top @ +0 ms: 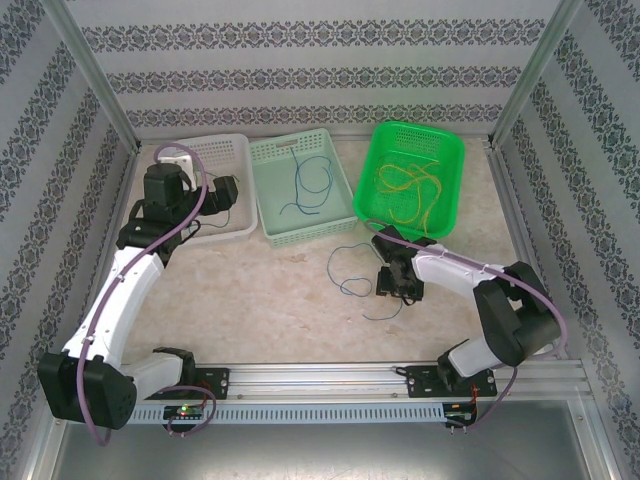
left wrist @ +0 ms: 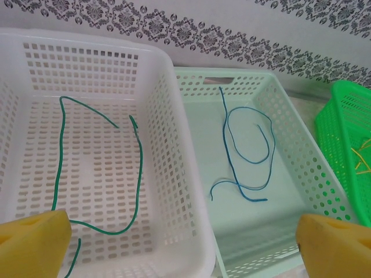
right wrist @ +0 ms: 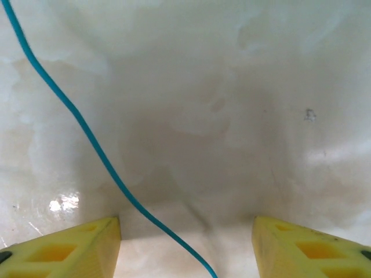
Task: Untangle the cables
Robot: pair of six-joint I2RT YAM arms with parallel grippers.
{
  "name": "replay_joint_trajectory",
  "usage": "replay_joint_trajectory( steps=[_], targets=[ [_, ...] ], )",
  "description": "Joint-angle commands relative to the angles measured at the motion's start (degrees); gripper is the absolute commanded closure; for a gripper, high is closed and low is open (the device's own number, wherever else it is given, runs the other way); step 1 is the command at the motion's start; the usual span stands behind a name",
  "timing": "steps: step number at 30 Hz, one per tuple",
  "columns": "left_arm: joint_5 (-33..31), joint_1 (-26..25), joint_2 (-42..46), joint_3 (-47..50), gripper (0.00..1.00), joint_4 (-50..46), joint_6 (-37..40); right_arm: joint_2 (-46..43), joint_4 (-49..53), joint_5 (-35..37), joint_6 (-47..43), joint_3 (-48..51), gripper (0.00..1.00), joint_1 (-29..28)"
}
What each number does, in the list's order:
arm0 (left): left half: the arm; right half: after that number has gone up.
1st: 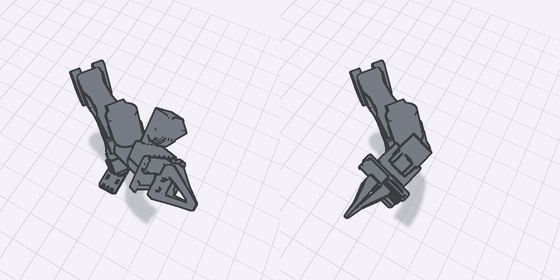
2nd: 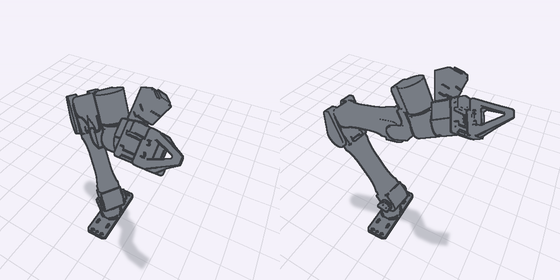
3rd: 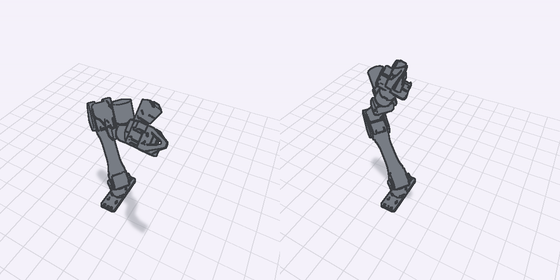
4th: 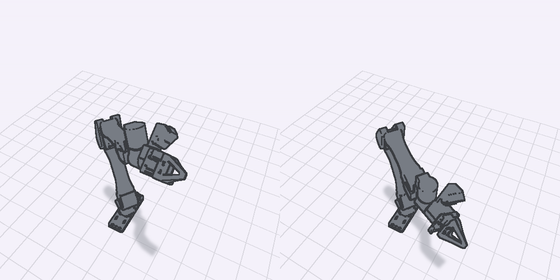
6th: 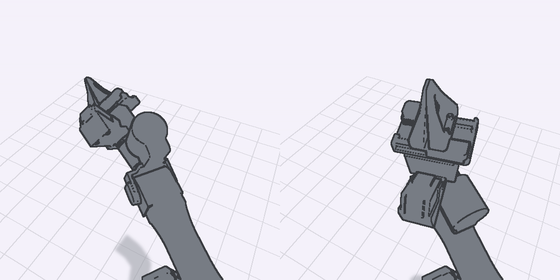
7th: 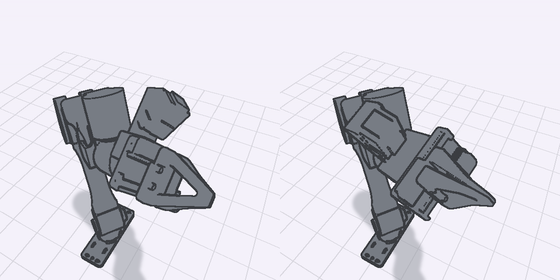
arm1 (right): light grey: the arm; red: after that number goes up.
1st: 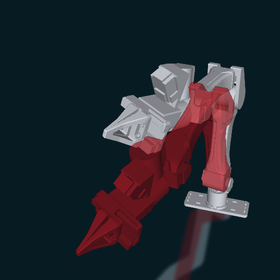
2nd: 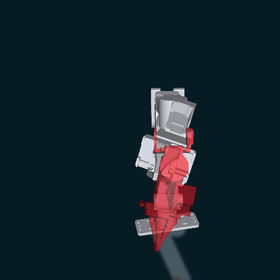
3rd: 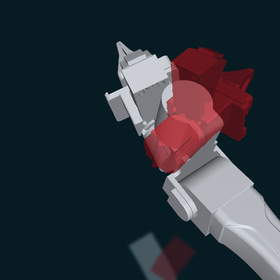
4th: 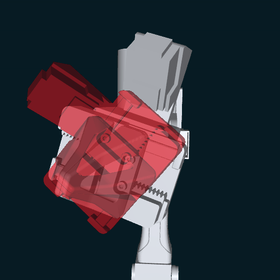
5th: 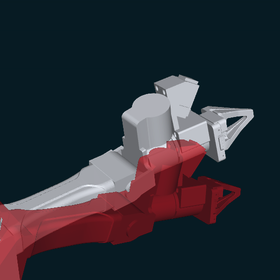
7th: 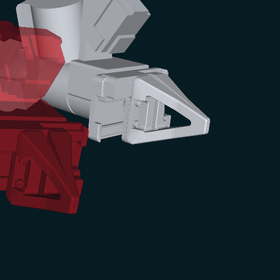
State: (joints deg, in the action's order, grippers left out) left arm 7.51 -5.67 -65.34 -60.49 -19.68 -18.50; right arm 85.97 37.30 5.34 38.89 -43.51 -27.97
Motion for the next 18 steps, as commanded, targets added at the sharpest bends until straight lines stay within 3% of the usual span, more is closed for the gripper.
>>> replay_joint_trajectory(
  steps=[1, 6, 8, 11, 18],
  targets=[
    [0.07, -0.57, 0.65, 0.95, 0.0, -0.27, -0.35, 2.15, 0.77, 3.4, -1.7, -1.57, 0.44, 0.03],
    [-0.3, -0.57, 1.01, 1.24, 0.0, -0.42, -0.41, 6.76, 3.46, 5.01, -4.88, -5.55, 0.59, -1.55],
    [-0.56, -0.57, 1.26, 1.16, 0.0, -0.66, -0.08, 8.13, 4.44, 6.18, -5.14, -6.66, 0.79, -1.78],
    [-1.16, -0.57, 1.62, 1.16, 0.0, -1.38, 0.49, 7.91, 4.15, 5.87, -5.52, -6.51, 0.93, -1.57],
    [-1.72, -0.57, 2.32, 1.71, 0.0, -1.54, 0.59, 1.8, 2.05, 4.32, -5.9, -2.85, 1.0, -2.43]
  ],
)
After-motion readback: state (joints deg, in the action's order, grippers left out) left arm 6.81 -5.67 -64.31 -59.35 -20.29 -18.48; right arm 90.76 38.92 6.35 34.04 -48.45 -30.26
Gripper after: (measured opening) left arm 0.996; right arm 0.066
